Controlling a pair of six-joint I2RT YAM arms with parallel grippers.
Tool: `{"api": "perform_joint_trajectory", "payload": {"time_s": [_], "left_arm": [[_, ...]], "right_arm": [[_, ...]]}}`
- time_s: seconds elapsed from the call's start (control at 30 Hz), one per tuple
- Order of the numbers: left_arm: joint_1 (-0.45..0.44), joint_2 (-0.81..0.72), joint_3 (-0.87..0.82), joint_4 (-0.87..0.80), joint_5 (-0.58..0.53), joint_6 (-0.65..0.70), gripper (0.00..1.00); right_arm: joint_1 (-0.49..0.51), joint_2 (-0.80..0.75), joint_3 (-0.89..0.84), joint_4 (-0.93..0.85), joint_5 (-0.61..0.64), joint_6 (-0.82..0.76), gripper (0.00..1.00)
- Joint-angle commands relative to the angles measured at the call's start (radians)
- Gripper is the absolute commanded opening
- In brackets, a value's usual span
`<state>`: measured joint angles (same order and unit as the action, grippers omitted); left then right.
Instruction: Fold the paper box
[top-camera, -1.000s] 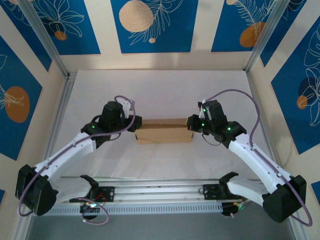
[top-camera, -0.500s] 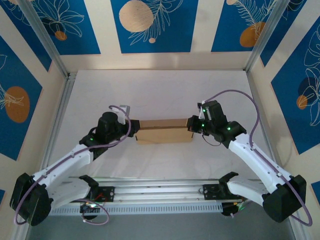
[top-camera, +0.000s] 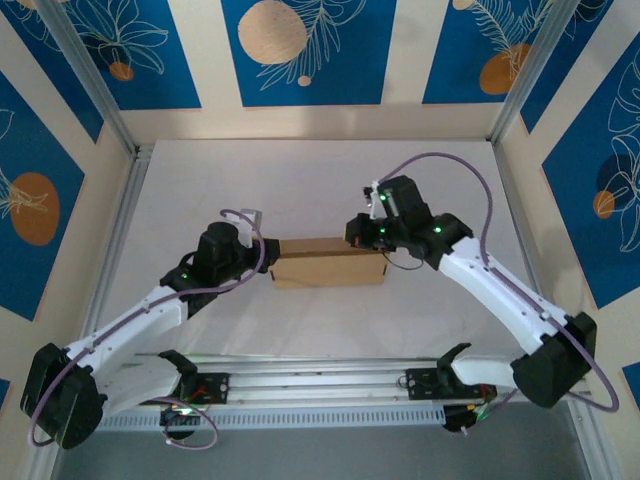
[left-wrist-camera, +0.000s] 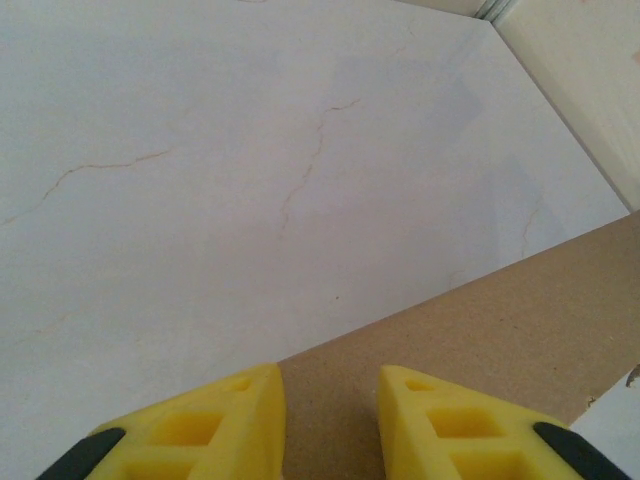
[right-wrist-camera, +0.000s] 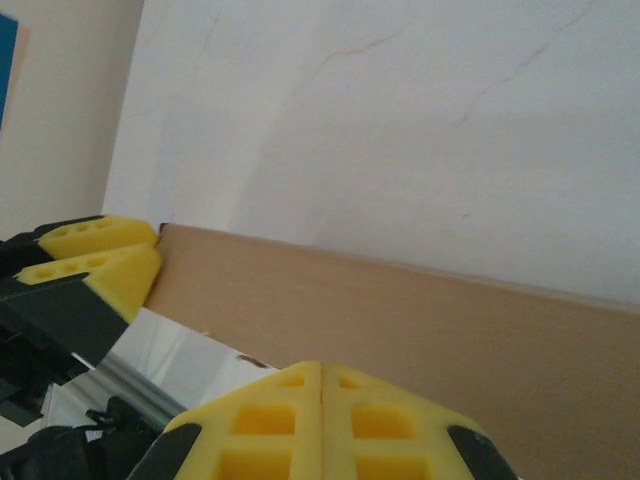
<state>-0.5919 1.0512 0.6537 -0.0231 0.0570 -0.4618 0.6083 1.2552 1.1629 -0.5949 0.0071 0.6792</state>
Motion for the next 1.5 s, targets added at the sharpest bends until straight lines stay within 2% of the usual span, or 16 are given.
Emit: {"api": "perform_joint_trajectory", "payload": {"time_s": [0.0, 0.23, 0.47, 0.6, 0.8, 0.97, 1.03, 1.13, 1.2, 1.33, 1.47], "left_arm": [[-0.015, 0.041, -0.026, -0.201, -0.04, 0.023, 0.32], [-0.02, 0.037, -0.053, -0.191, -0.049, 0.013, 0.32], [-0.019, 0.02, -0.16, -0.139, -0.05, -0.038, 0.31], [-0.019, 0.026, -0.21, -0.1, -0.035, -0.073, 0.31], [-0.019, 0.033, -0.198, -0.14, -0.044, -0.068, 0.31], [-0.016, 0.026, -0.21, -0.158, -0.001, -0.083, 0.31], [-0.016, -0.012, -0.194, -0.168, 0.019, -0.095, 0.35], [-0.011, -0.091, -0.13, -0.213, 0.004, -0.121, 0.5], [0.004, -0.124, -0.062, -0.252, -0.005, -0.116, 0.55], [0.033, -0.131, 0.054, -0.303, 0.007, -0.08, 0.51], [0.05, -0.131, 0.102, -0.303, 0.046, -0.074, 0.39]], "right_arm": [[0.037, 0.059, 0.04, 0.029, -0.005, 0.013, 0.03], [0.063, 0.161, -0.088, 0.076, 0.044, 0.029, 0.0], [0.08, 0.167, -0.213, 0.089, 0.074, 0.039, 0.0], [0.078, 0.144, -0.196, 0.085, 0.061, 0.026, 0.0], [0.065, 0.112, -0.109, 0.044, 0.026, 0.008, 0.01], [0.048, 0.112, -0.101, 0.038, -0.016, 0.013, 0.01], [0.051, 0.12, -0.098, 0.033, -0.019, 0.008, 0.01], [0.054, 0.13, -0.102, 0.036, -0.011, 0.008, 0.01], [0.058, 0.137, -0.109, 0.037, 0.001, 0.012, 0.01], [0.063, 0.151, -0.125, 0.06, 0.011, 0.026, 0.01], [0.065, 0.168, -0.128, 0.072, 0.014, 0.031, 0.0]]}}
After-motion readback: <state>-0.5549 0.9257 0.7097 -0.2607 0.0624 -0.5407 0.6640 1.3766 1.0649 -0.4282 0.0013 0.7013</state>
